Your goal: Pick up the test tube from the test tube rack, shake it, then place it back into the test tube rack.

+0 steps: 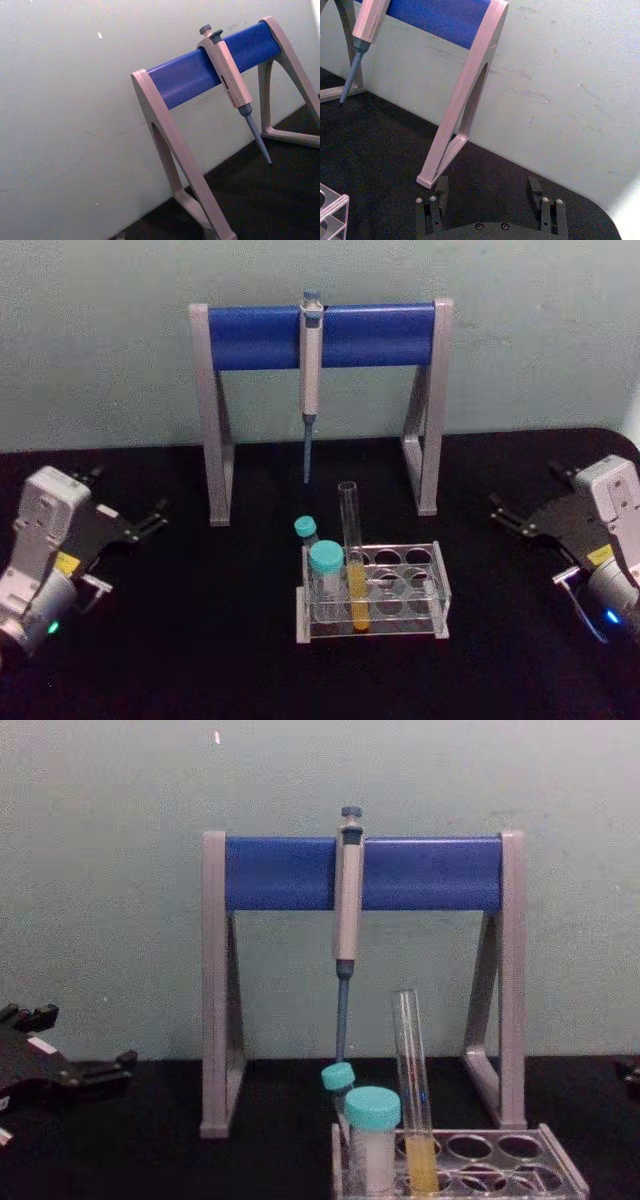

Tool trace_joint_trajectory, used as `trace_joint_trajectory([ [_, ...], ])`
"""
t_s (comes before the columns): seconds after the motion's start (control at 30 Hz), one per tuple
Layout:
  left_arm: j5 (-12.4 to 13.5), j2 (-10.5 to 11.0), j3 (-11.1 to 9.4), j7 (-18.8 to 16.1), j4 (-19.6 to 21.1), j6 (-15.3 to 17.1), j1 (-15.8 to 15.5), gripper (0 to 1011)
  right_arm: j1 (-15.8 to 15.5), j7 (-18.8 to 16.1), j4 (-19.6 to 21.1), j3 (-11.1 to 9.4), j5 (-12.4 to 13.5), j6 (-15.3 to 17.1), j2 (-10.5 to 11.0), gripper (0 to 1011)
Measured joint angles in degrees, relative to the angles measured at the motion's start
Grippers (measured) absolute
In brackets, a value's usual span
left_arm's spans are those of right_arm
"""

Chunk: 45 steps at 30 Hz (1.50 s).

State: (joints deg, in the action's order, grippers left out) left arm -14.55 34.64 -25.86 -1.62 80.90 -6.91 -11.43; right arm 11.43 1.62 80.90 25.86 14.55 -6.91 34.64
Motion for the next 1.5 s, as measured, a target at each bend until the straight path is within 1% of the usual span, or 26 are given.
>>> trace_joint_trajectory([
  [1.4,0.0,0.0,0.0,0.0,0.0,0.0,0.0,1001,0.0,0.0,0.0,0.0,0.0,0.0,0.0,1000],
  [1.5,0.0,0.0,0.0,0.0,0.0,0.0,0.0,1001,-0.4,-0.5,0.5,-0.5,0.0,0.1,0.0,1000],
])
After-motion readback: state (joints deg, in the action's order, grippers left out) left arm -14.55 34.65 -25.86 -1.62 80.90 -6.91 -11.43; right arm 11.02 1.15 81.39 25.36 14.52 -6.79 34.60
